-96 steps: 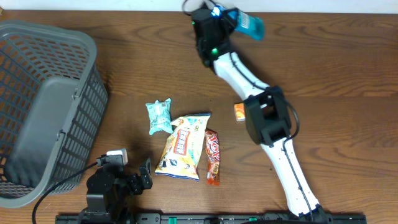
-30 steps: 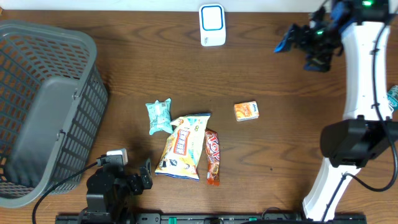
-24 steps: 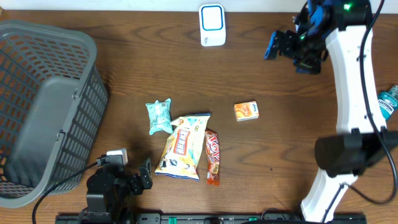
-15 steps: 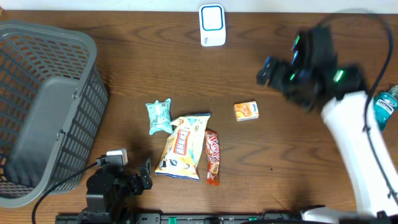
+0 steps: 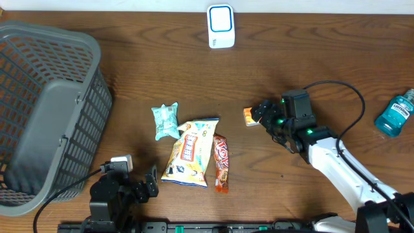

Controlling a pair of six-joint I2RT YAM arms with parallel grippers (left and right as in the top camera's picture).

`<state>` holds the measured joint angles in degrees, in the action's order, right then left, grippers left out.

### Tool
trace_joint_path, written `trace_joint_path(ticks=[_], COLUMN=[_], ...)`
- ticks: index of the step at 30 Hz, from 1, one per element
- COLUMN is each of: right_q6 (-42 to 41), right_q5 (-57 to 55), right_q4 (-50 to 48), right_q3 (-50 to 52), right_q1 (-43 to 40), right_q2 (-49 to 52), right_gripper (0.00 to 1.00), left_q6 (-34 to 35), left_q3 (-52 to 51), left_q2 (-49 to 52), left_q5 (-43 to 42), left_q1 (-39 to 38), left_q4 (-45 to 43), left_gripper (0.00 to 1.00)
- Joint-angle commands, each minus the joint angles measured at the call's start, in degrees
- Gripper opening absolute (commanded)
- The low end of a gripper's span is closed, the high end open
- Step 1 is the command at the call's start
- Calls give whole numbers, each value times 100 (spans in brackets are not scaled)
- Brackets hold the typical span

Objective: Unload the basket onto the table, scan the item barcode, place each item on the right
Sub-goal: 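Grasp the orange Kleenex tissue pack with the right gripper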

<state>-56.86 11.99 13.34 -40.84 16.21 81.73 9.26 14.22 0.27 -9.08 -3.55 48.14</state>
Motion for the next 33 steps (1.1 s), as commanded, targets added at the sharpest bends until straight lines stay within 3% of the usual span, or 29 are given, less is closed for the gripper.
trace_joint_path(ticks=[1,8,12,14,19,25,28,33], right_q6=[-205,-205,-208,-208,-203,125,704,1729], right_q5=[33,-101,-205,-208,-195,479,1547,4251], right_q4=[-85,-546,-796,-807,-789,-1241,-2000,-3746], right_q3=[35,35,35,35,35,35,35,35], right_q1=[13,4,-11,-11,-9,-107,-284,-553], right_q2=[190,859,1320,1517,1939,1847,1749,1764], right_gripper=[85,82,73,61,1,1,1,1], left_q6=[50,50,50,50,50,50,50,50], left_q3=[-103,-103,-103,-103,-103,-103,-103,-103], left_q2=[0,0,0,0,0,0,0,0], left_q5=[-33,-33,-33,-33,-33,-33,-33,-33], left_q1=[-22,-22,-22,-22,-22,-22,-22,-22], left_q4=[260,260,260,260,260,260,260,260], left_gripper=[98,98,98,98,98,98,98,98])
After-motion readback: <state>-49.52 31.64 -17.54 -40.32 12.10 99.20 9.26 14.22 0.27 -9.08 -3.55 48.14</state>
